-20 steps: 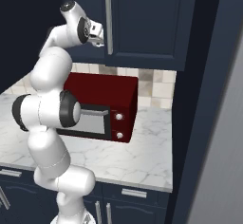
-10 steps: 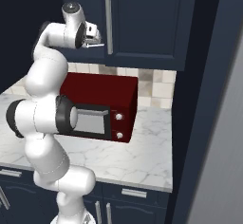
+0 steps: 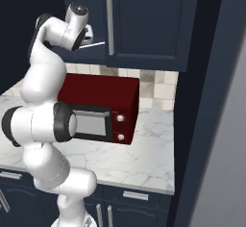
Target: Open the cabinet and move the ladle to the pot. Then close the cabinet.
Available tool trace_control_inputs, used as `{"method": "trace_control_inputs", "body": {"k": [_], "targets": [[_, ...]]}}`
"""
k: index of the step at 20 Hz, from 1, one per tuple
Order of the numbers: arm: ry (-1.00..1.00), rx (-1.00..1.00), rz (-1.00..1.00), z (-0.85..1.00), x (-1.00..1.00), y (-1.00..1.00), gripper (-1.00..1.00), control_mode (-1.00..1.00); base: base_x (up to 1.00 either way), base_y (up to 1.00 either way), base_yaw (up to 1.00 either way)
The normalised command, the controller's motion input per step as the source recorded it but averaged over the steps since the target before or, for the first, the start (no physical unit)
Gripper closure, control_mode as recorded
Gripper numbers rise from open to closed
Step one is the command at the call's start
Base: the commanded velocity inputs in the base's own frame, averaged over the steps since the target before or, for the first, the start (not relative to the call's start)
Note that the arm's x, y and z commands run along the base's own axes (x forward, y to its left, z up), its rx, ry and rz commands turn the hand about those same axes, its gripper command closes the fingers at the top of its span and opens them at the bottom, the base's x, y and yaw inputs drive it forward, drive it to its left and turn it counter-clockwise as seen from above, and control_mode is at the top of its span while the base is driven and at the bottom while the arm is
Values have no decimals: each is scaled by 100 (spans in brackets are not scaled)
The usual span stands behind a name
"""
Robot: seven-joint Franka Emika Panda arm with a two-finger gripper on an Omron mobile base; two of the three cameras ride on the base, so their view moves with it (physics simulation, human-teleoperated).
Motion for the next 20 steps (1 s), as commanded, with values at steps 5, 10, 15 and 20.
{"method": "trace_control_inputs", "body": {"k": [5, 10, 15, 20], "targets": [[-10, 0, 12, 0, -100, 5, 100, -100, 0, 0, 0], [-10, 0, 7, 0, -100, 0, 100, -100, 0, 0, 0], [-7, 0, 6, 0, -100, 16, 100, -100, 0, 0, 0], [-8, -1, 0, 5, -100, 7, 100, -100, 0, 0, 0]]}}
